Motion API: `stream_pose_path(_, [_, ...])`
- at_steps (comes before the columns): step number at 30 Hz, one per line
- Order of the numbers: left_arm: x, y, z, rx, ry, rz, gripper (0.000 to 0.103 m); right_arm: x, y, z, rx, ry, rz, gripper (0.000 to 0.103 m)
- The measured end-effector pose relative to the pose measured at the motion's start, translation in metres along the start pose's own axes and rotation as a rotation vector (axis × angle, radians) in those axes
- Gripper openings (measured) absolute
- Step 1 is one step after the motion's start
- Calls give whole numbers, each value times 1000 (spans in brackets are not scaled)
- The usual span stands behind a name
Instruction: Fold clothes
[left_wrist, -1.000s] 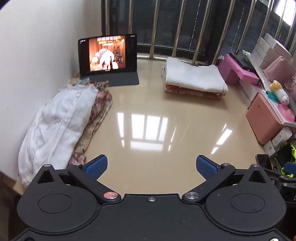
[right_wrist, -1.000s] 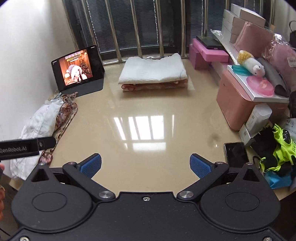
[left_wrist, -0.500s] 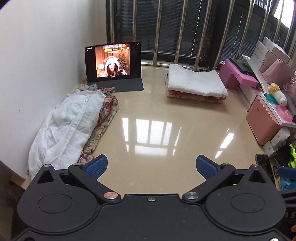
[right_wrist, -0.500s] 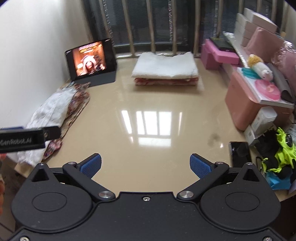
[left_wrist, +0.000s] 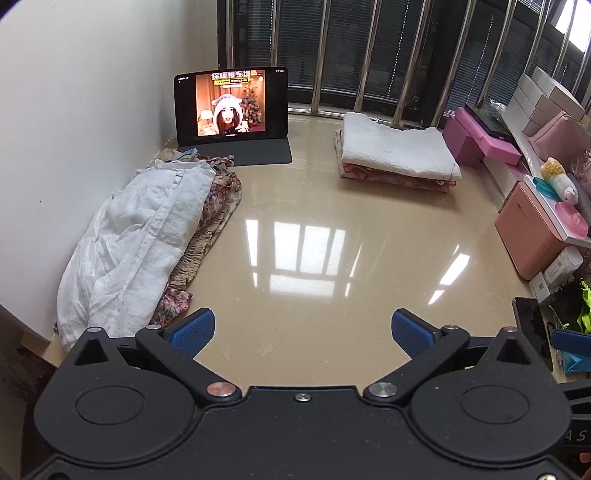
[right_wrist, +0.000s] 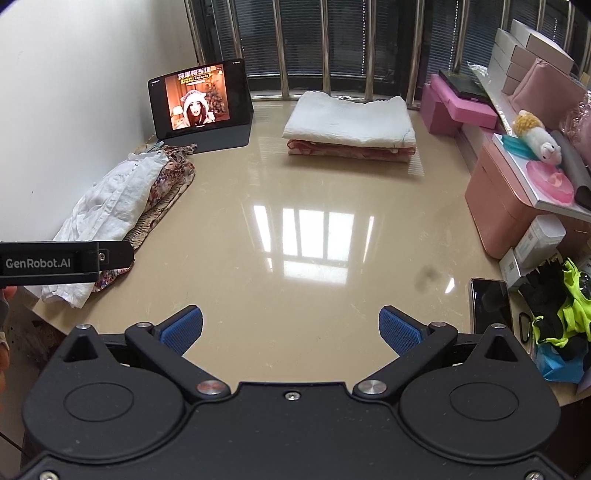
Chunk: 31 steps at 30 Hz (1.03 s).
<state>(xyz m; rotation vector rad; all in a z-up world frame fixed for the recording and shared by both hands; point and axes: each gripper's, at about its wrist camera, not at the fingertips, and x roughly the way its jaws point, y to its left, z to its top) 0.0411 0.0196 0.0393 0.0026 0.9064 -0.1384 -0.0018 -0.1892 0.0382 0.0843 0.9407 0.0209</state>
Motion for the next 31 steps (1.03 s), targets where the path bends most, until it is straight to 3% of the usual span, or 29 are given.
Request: stream_pose_path(31, [6,-9,-1,21,10,-9,103,8,0,-5,4,18,14,103])
